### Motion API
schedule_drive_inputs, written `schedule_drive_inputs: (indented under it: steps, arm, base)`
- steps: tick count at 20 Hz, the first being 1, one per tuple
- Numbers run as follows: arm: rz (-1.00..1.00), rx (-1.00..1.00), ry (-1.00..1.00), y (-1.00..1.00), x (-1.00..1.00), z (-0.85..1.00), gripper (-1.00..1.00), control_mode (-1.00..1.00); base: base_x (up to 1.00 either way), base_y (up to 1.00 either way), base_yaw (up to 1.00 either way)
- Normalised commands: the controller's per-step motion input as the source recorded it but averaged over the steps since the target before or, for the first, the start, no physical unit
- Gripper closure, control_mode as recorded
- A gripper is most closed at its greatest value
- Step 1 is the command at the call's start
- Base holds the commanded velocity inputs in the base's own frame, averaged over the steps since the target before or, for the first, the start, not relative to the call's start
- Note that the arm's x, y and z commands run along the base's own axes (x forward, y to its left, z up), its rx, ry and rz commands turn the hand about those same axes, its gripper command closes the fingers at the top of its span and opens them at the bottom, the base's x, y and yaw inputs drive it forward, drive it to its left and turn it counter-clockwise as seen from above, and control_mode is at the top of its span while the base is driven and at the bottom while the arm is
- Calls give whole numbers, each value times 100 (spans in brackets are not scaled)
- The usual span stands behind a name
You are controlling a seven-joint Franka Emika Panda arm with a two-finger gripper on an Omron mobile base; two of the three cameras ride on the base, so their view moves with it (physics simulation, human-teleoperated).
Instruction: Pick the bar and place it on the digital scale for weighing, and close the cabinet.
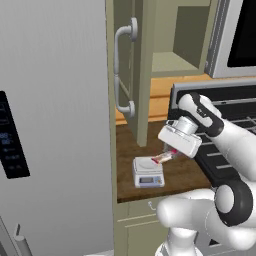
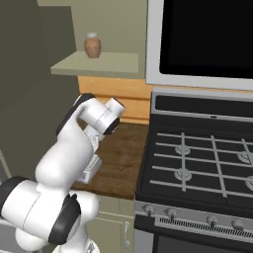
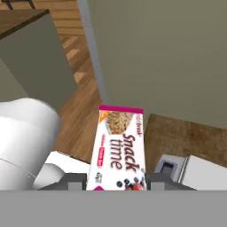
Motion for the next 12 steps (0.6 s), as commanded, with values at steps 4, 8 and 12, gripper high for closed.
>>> schedule_drive_inputs:
  steps: [4,8,12]
  arm:
    - [14,0,0,8,18,-28,100,-100]
    - [4,0,0,0,28,-2,100,-100]
    - [0,0,0,2,26,-11,100,-100]
  base:
    - [0,0,0]
    - [0,0,0]
    - [0,0,0]
